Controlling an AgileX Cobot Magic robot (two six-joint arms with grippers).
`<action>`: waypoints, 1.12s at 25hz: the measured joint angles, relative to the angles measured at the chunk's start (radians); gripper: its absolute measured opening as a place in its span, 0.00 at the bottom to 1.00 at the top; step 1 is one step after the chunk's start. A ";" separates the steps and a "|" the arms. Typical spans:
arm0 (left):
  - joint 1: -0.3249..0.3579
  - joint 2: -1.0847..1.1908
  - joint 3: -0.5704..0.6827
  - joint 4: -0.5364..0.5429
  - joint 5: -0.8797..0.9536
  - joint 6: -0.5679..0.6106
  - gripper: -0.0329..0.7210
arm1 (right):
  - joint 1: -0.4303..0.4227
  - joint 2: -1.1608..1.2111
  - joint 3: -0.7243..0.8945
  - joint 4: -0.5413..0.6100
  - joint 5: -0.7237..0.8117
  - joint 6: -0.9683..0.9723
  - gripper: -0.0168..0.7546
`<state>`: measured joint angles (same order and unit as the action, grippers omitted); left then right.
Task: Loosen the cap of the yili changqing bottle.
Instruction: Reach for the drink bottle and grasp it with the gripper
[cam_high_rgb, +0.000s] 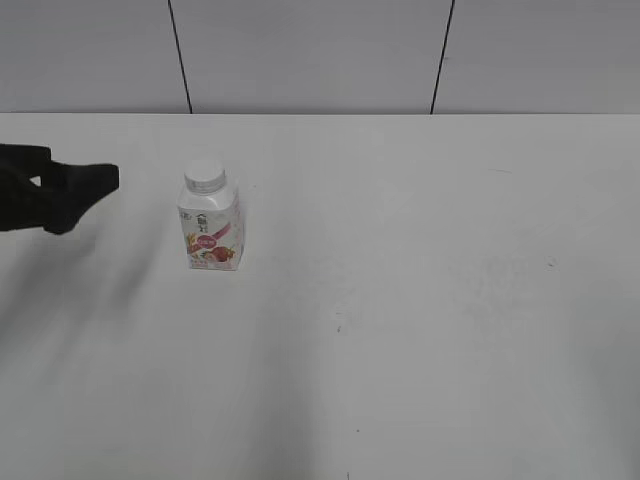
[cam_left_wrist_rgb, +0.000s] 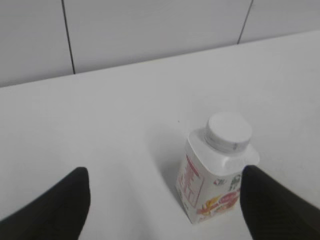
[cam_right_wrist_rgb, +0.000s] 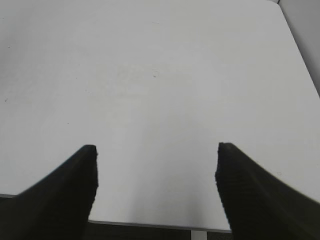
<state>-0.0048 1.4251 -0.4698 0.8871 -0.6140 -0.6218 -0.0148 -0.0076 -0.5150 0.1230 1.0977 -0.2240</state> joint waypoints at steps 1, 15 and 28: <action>0.019 0.031 0.000 0.037 -0.026 -0.002 0.79 | 0.000 0.000 0.000 0.000 0.000 0.000 0.78; 0.145 0.415 -0.214 0.610 -0.384 -0.020 0.79 | 0.000 0.000 0.000 0.000 0.000 0.000 0.78; 0.144 0.689 -0.535 0.791 -0.504 -0.082 0.79 | 0.000 0.000 0.000 0.000 0.000 0.000 0.78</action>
<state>0.1393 2.1137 -1.0048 1.6776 -1.1176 -0.7033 -0.0148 -0.0076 -0.5150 0.1230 1.0977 -0.2240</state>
